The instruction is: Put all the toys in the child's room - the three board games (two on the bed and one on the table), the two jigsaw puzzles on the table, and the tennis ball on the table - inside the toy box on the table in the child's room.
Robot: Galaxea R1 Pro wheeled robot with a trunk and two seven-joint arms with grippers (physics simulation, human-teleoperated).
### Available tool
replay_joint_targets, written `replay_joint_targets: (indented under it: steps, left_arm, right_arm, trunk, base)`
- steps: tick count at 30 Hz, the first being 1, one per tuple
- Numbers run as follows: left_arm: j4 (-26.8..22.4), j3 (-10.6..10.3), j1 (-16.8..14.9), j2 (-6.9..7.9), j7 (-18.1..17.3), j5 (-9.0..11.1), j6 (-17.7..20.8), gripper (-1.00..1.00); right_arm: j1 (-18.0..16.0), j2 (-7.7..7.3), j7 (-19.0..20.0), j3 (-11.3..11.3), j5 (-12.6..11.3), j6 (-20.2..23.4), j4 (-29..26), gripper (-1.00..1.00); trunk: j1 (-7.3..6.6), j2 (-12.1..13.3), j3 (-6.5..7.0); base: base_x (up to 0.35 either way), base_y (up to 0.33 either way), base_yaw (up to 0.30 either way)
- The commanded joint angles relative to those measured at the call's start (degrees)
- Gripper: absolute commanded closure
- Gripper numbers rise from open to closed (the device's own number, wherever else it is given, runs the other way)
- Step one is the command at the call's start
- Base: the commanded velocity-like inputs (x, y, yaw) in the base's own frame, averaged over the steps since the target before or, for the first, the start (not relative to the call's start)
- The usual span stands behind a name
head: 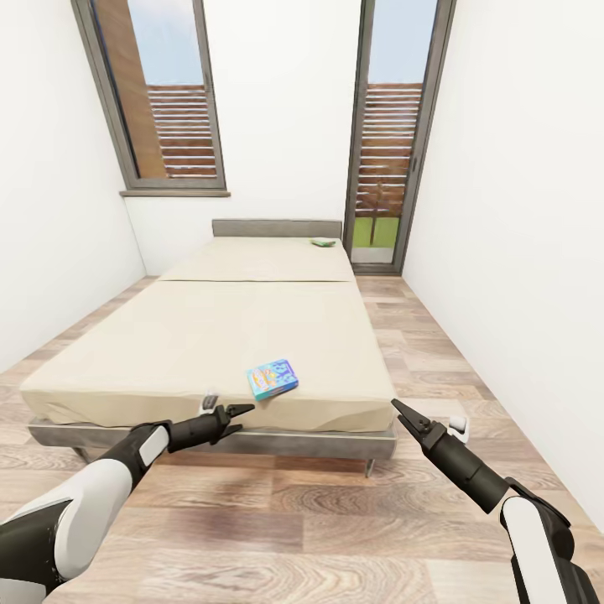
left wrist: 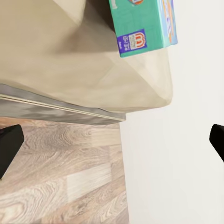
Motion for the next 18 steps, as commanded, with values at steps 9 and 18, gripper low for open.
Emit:
replay_joint_targets:
  steps: [9,18]
  left_arm:
    - [0.01,-0.19,-0.03,-0.28,0.04,0.46,0.4,-1.0]
    - [0.01,-0.17,-0.03,-0.33,-0.04,0.46,0.34,-1.0]
  right_arm:
    - [-0.05,0.06,0.15,-0.14,-0.05,0.36,0.0,-1.0]
    - [-0.05,0.06,0.15,-0.14,-0.05,0.36,0.0,-1.0]
  trunk:
    - [-0.01,-0.02,-0.05]
    - [-0.01,-0.02,-0.05]
  base:
    - [0.014,-0.204,0.0]
    - [0.018,-0.04,0.0]
